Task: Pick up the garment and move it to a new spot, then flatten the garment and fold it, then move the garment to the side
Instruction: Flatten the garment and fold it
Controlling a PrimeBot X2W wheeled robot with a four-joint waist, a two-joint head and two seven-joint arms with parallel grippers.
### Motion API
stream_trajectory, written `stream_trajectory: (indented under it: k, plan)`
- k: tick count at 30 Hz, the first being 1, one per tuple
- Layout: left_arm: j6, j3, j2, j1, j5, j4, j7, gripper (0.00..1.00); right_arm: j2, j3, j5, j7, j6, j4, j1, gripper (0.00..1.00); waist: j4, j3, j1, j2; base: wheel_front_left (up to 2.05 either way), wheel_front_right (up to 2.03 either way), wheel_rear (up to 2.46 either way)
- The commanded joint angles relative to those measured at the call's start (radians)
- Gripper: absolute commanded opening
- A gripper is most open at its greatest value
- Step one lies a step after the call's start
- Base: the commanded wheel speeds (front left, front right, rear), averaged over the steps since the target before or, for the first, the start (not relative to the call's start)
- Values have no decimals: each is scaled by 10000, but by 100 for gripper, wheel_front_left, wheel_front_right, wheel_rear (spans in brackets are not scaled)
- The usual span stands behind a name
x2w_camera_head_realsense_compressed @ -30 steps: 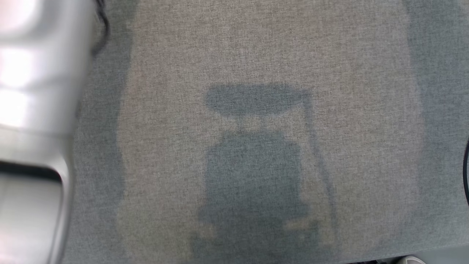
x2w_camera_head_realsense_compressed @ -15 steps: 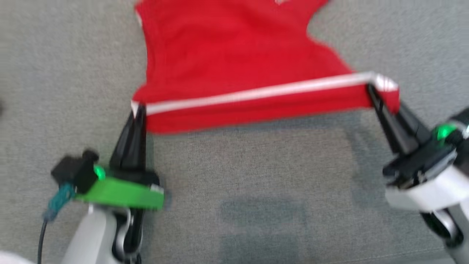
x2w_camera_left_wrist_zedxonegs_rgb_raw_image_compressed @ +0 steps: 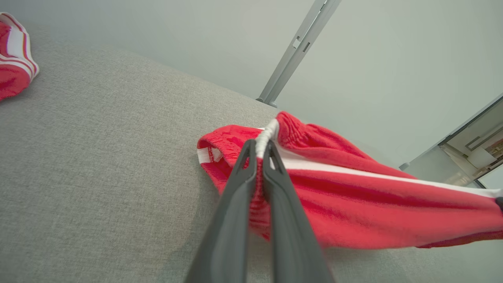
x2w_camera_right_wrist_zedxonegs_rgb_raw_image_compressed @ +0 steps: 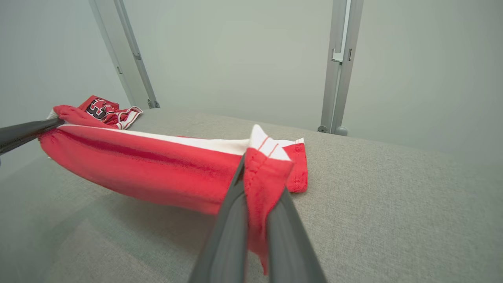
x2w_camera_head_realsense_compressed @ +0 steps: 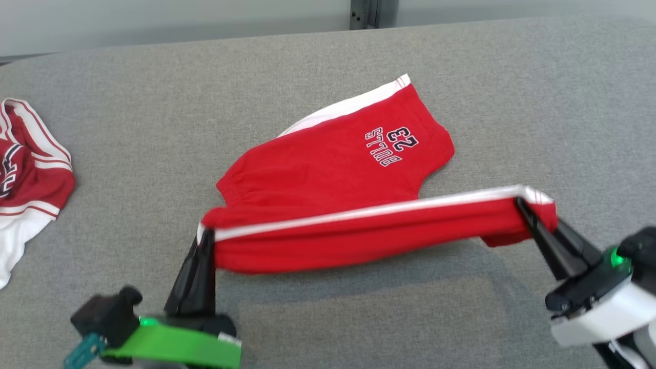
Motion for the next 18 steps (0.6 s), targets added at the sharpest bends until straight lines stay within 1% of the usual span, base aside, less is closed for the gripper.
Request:
stream_trajectory:
  k: [1, 2, 3, 4, 5, 7, 12, 18]
  plan:
    - [142, 22, -124, -649, 147, 93, 82, 0, -247, 148, 177, -27, -26, 287, -470, 0, 267, 535, 1, 0, 0, 0, 0]
    - [219, -74, -212, -928, 164, 242, 272, 0, -392, 339, 264, -28, -25, 426, -846, 0, 341, 759, 1, 0, 0, 0, 0]
    - [362, -168, -335, -1759, 384, 521, 419, 0, -738, 796, 519, -27, -23, 852, -1678, 0, 469, 1271, 1, 0, 0, 0, 0]
    - [397, -268, -455, -2158, 397, 750, 575, 0, -952, 1098, 584, -29, -23, 1115, -2110, 0, 544, 1469, 1, 0, 0, 0, 0]
    - [470, -400, -595, -2908, 580, 1152, 738, 0, -1215, 1718, 912, -29, -22, 1590, -3011, 0, 677, 1869, 1, 0, 0, 0, 0]
    - [534, -532, -641, -3531, 763, 1560, 949, 0, -1499, 2257, 1065, -29, -23, 2042, -3844, 0, 816, 2187, 1, 0, 0, 0, 0]
    - [672, -597, -824, -4840, 875, 2477, 1214, 0, -1701, 3516, 1488, -27, -22, 3003, -5829, 0, 1153, 2700, 1, 0, 0, 0, 0]
    - [666, -751, -952, -5925, 1011, 3483, 1361, 0, -1832, 4820, 1945, -29, -22, 4012, -7517, 0, 1476, 2898, 1, 0, 0, 0, 0]
